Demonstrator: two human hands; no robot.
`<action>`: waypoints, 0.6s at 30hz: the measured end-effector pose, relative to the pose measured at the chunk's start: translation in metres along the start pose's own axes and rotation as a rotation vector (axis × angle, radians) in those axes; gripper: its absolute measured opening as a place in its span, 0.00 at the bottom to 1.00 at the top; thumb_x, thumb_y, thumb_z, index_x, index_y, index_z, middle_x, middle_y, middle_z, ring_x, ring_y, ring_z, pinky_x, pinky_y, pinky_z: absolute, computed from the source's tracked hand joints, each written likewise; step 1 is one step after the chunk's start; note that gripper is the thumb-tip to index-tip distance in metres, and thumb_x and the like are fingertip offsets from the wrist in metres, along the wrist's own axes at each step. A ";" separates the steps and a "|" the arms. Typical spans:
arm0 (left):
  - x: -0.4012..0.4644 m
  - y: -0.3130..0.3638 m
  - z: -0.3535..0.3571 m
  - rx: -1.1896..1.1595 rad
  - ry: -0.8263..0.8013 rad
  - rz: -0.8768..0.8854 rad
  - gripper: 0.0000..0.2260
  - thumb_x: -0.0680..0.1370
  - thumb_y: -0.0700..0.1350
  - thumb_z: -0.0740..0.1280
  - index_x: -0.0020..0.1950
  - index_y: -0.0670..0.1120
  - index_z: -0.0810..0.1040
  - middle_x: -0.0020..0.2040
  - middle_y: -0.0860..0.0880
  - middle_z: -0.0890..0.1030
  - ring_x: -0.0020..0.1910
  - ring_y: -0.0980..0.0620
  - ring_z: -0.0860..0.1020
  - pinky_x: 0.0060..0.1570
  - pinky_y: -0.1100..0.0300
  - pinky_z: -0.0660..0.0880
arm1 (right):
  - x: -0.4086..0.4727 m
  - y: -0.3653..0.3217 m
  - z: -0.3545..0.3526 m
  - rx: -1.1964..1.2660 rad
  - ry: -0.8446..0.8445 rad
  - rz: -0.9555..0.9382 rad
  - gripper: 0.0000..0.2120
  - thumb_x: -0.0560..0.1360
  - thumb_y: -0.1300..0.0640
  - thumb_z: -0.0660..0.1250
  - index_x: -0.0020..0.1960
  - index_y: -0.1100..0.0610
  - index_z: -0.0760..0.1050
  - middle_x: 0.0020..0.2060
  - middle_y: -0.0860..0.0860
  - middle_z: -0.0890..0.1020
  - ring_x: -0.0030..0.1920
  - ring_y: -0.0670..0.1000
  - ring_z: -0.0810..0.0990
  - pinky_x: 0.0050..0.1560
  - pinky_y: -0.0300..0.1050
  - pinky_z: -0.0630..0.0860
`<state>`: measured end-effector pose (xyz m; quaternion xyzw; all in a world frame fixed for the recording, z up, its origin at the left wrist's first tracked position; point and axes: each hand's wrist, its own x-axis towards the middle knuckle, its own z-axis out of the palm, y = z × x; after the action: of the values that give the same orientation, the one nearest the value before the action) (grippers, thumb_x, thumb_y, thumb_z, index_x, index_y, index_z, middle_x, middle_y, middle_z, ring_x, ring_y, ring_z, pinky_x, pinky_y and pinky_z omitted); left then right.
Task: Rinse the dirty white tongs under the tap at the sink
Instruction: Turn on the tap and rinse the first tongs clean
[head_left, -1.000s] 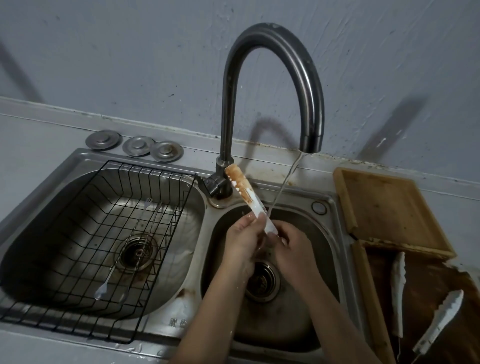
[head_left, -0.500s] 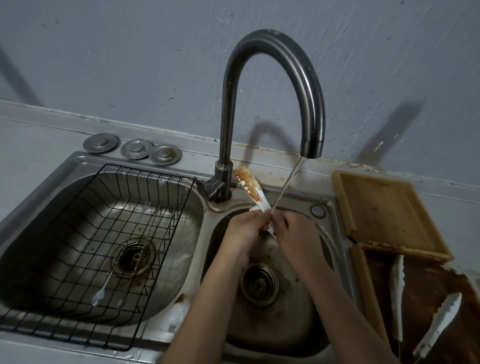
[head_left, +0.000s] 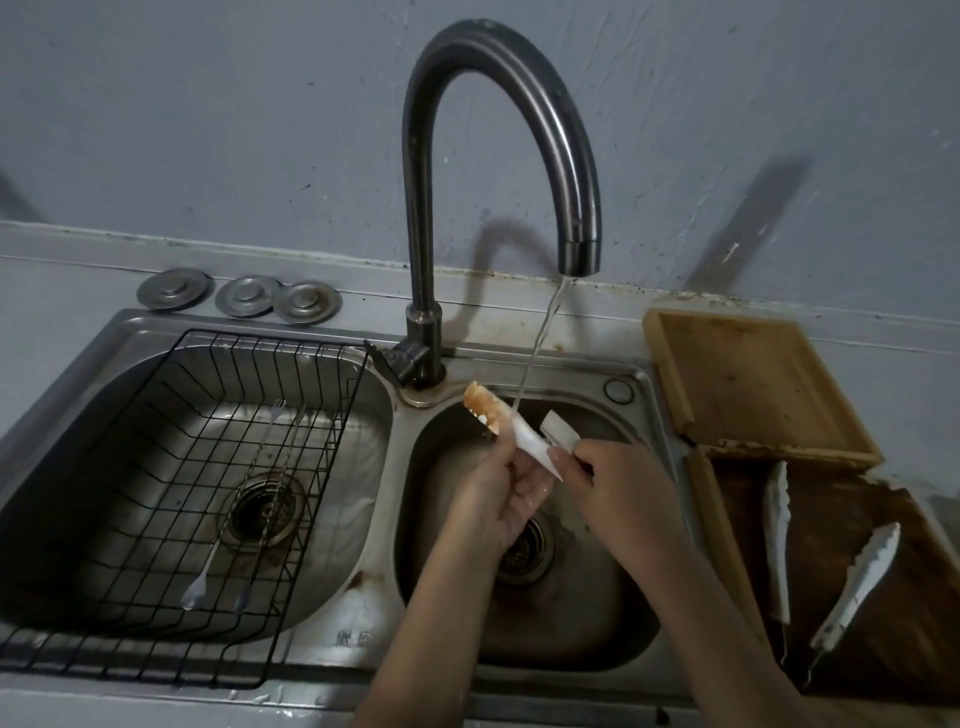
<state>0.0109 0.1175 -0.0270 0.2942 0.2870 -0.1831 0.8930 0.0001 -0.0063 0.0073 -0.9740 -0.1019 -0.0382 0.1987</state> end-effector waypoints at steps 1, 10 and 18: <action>0.000 0.001 0.000 0.017 0.003 -0.016 0.20 0.78 0.56 0.59 0.49 0.39 0.78 0.31 0.43 0.85 0.31 0.50 0.84 0.40 0.56 0.81 | -0.001 0.004 -0.002 -0.006 -0.011 -0.011 0.19 0.76 0.44 0.59 0.28 0.48 0.65 0.21 0.47 0.69 0.23 0.44 0.69 0.25 0.37 0.60; 0.002 -0.002 0.004 0.347 -0.001 0.073 0.17 0.76 0.53 0.65 0.46 0.38 0.78 0.28 0.47 0.83 0.27 0.54 0.82 0.29 0.62 0.79 | 0.003 0.017 -0.002 0.050 -0.036 -0.019 0.19 0.76 0.44 0.60 0.30 0.53 0.71 0.22 0.48 0.71 0.23 0.45 0.69 0.27 0.44 0.68; 0.008 -0.003 -0.006 0.674 0.143 0.079 0.25 0.79 0.61 0.53 0.41 0.44 0.80 0.30 0.50 0.85 0.24 0.58 0.80 0.24 0.67 0.71 | -0.002 0.021 -0.004 0.046 -0.108 -0.035 0.18 0.75 0.44 0.62 0.28 0.50 0.69 0.22 0.49 0.71 0.23 0.45 0.69 0.26 0.37 0.65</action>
<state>0.0132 0.1177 -0.0377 0.5955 0.2608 -0.2119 0.7297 0.0021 -0.0276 0.0030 -0.9679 -0.1302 0.0133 0.2146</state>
